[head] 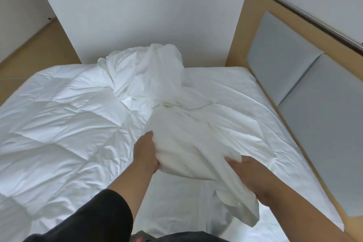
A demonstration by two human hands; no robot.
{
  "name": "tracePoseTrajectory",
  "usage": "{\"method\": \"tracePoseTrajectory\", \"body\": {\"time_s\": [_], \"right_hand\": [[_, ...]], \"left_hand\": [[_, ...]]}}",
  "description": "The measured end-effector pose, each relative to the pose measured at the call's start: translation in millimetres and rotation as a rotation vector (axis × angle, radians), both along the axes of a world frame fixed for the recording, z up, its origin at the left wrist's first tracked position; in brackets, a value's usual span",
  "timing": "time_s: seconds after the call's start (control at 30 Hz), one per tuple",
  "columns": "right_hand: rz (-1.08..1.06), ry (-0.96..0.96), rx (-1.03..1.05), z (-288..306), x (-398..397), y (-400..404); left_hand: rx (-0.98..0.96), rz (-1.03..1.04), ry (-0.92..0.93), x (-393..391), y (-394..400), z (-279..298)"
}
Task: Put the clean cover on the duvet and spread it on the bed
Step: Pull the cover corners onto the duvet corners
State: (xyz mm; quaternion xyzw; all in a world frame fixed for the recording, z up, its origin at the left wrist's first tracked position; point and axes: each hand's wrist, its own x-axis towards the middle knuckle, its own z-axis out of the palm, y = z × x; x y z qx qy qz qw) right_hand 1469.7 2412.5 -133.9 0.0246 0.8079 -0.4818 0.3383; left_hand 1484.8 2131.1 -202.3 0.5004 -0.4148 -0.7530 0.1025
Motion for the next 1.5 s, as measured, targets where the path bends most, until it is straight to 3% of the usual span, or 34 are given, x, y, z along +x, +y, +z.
{"method": "tracePoseTrajectory", "body": {"time_s": [0.07,0.1,0.2,0.3,0.37,0.43,0.47,0.53,0.63,0.7,0.8,0.97,1.07,1.13,1.2,1.27,1.37,1.5], "right_hand": [[-0.023,0.107,0.256,-16,-10,8],[-0.051,0.146,0.275,-20,-14,5],[-0.005,0.027,0.017,-11,-20,-30],[0.184,-0.186,-0.176,7,-17,-81],[0.260,-0.148,-0.083,5,-20,-110],[0.330,-0.011,0.115,-7,-24,-130],[0.363,0.067,0.219,-10,-25,-136],[0.344,0.163,0.229,-12,-20,-139],[0.289,0.102,-0.027,8,-2,-132],[0.396,0.168,-0.186,40,12,-118],[0.687,0.226,-0.319,85,23,-93],[0.796,0.246,-0.162,91,34,-73],[0.810,0.236,-0.066,75,39,-65],[0.823,0.213,0.027,58,39,-57],[0.824,0.211,0.134,38,34,-46],[0.747,0.185,0.192,25,24,-35],[0.503,0.099,0.057,21,2,-30],[0.492,0.237,-0.012,30,-6,-60]], "left_hand": [[-0.307,-0.102,0.090,14,-4,38],[-0.451,-0.211,0.125,22,3,53],[-0.721,-0.613,0.203,54,48,74],[-0.804,-1.076,0.300,90,89,86],[-0.869,-1.354,0.348,108,102,92],[-0.854,-1.461,0.332,117,100,94],[-0.764,-1.428,0.322,118,92,92],[-0.531,-1.276,0.296,118,71,80],[-0.399,-0.830,0.100,117,31,42],[-0.318,-0.471,0.015,111,6,24],[-0.091,-0.214,0.179,83,-27,21],[0.066,-0.357,0.296,23,-41,45],[-0.149,-0.454,0.025,7,-33,26],[-0.352,-0.502,-0.060,11,-27,18],[-0.370,-0.396,0.078,17,-29,30],[-0.242,-0.241,0.345,25,-32,68],[-0.362,-0.335,0.675,39,-26,143],[-0.534,-0.528,0.655,69,8,167]]}}
